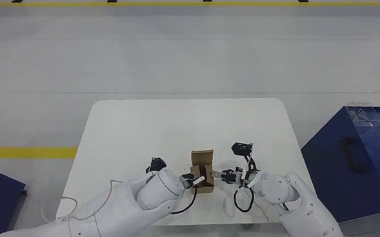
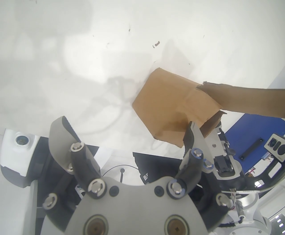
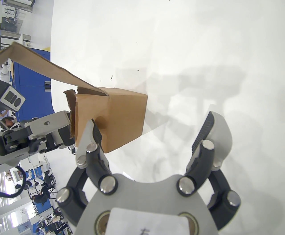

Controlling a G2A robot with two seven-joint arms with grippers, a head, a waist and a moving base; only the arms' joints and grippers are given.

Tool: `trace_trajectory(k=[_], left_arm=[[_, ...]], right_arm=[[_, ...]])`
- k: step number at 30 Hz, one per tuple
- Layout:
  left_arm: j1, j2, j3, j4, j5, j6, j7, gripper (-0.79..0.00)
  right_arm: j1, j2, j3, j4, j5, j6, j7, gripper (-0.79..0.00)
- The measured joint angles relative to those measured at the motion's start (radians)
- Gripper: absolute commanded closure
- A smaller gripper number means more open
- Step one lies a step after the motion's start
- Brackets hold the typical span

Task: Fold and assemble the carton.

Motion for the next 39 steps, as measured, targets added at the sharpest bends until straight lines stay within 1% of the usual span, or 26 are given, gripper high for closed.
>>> trace_trajectory(k=[9,17,22,27,35,39], left_arm=[[0.004,-0.05,0.0,0.108,0.037,0.0,-0.072,-0.785],[0.005,-0.075,0.0,0.15,0.068,0.0,-0.108,-0.785],[0.002,-0.08,0.0,0.157,0.075,0.0,-0.114,-0.785],[0.002,-0.079,0.0,0.159,0.068,0.0,-0.113,-0.785],[0.006,-0.076,0.0,0.161,0.067,0.0,-0.12,-0.785],[0.001,-0.07,0.0,0.126,0.088,0.0,-0.1,-0.785]], right_arm=[[-0.002,-0.002,-0.01,0.002,-0.005,-0.007,-0.005,-0.785],[0.0,-0.005,-0.02,-0.024,-0.014,-0.009,-0.025,-0.785],[0.011,-0.011,-0.063,-0.016,-0.077,0.025,-0.038,-0.785],[0.037,-0.02,-0.101,0.012,-0.095,0.052,-0.036,-0.785],[0.042,-0.023,-0.101,0.015,-0.097,0.054,-0.028,-0.785],[0.037,-0.025,-0.097,0.006,-0.082,0.047,-0.032,-0.785]])
